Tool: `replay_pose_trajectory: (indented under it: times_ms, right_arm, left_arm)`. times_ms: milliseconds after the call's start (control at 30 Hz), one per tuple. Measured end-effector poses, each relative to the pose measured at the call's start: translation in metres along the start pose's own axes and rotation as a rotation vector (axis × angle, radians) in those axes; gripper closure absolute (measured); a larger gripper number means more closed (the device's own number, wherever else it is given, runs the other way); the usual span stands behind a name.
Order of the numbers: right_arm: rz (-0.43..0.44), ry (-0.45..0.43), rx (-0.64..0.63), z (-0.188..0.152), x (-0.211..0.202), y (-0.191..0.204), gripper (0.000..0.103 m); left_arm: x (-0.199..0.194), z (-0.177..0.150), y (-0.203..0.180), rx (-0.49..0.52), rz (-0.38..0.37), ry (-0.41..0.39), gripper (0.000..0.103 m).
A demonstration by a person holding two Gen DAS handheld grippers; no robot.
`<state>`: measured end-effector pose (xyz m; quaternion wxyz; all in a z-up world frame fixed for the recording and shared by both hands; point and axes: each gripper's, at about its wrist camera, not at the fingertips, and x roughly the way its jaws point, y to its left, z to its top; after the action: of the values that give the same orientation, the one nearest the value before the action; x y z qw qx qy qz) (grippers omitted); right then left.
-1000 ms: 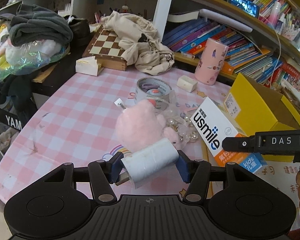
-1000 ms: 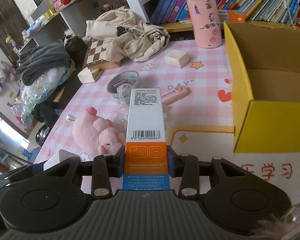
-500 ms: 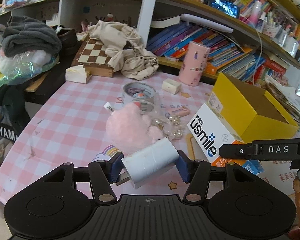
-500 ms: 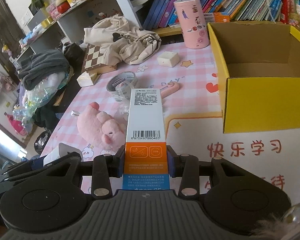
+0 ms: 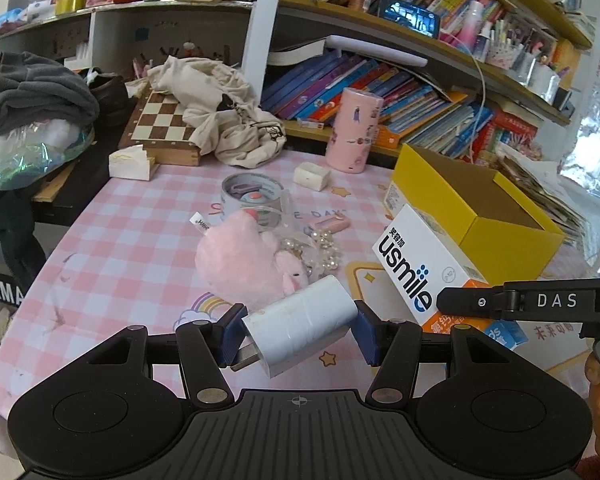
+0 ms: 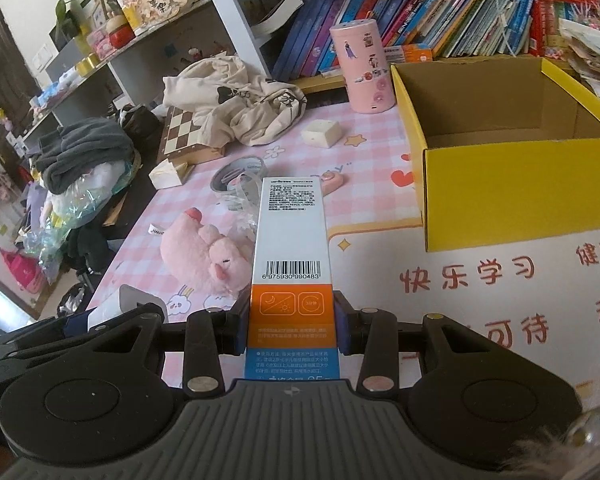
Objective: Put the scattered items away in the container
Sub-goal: 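Carry the usmile box and the charger over the yellow cardboard box with both grippers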
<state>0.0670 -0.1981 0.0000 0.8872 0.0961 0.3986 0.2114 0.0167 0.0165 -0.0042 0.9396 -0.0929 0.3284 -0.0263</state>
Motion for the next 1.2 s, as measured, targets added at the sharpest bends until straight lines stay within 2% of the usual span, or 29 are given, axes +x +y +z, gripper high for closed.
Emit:
replay_pose_trajectory:
  times_ms: [467,1200]
  right_arm:
    - [-0.070,-0.021,0.030,-0.024,-0.020,0.009,0.066]
    - [-0.178,-0.059,0.109,-0.038,-0.055,-0.024,0.066]
  left_arm:
    - [-0.003,-0.007,0.001,0.034,-0.094,0.019,0.047]
    - [0.011,-0.008,-0.037,0.107,-0.214,0.055,0.047]
